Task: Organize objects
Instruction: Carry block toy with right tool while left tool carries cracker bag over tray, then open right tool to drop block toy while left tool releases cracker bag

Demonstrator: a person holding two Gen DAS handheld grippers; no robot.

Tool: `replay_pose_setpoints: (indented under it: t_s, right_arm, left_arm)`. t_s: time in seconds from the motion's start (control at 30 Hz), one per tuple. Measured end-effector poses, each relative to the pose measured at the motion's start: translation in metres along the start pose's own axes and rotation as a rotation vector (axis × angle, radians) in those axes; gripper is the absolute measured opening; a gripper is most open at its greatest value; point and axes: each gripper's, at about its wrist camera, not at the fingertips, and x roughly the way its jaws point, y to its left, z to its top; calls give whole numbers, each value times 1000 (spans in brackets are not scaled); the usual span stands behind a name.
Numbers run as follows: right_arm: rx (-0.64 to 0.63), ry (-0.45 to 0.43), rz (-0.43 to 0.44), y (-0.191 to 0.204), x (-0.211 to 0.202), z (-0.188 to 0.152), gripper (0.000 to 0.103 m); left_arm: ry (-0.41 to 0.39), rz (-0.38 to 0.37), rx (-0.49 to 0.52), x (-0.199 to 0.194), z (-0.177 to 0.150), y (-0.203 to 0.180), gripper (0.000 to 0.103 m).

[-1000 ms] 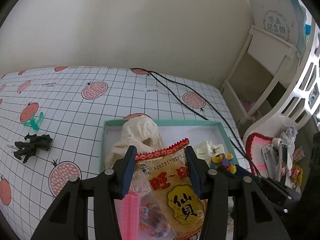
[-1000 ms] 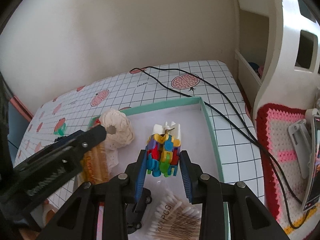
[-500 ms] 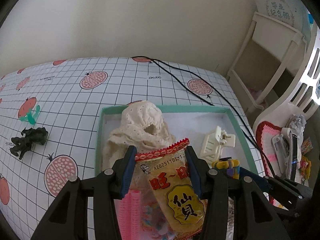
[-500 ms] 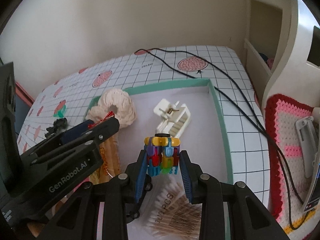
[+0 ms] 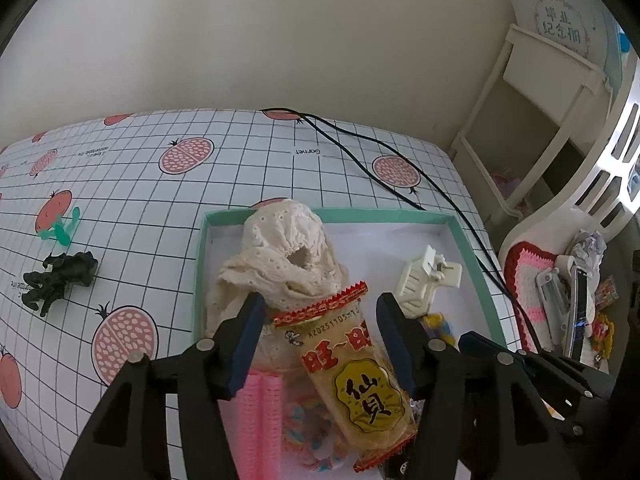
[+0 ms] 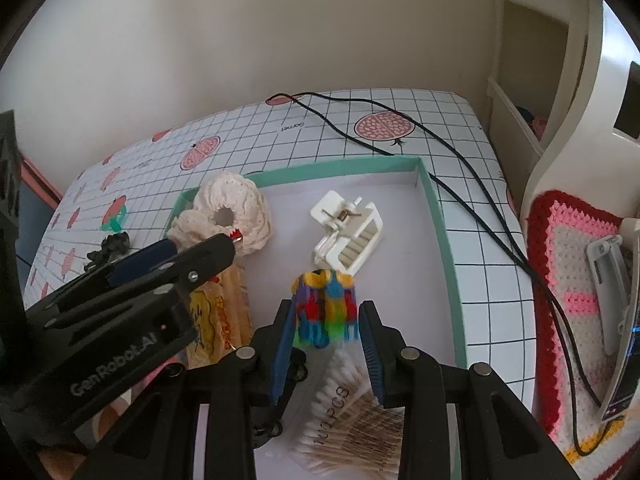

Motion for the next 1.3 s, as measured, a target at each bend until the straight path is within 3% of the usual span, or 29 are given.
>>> replay_pose_setpoints:
  t_s: [0.47,0.57,0.6,0.67,0.87,1.03,1.3]
  right_arm:
    - [27,-49,-19,8,-7,8,37]
    - [44,-53,-31,9,-4,9,51]
    - [42,-54,-39,10,-3,9,53]
    - [36,-57,-55,13,-2,9,59]
    - [35,-77,-69,17,-1,10,75]
    - [45,-75,-67,20,4,10,91]
    - [68,-73,-80,22,10,11,103]
  left_arm:
    - [-28,20,-35,-20,14,27,64]
    - [-25,34,-40,-19,15,34,66]
    - [-25,40,-39,-19,15,35,77]
    - [-34,52,-42,-21,16,40,87]
    - [-49,84,-41,-24,19,54,95]
    - [-49,93,-49,-24,21,67,95]
    - [-45,96,-58,-22,19,80,103]
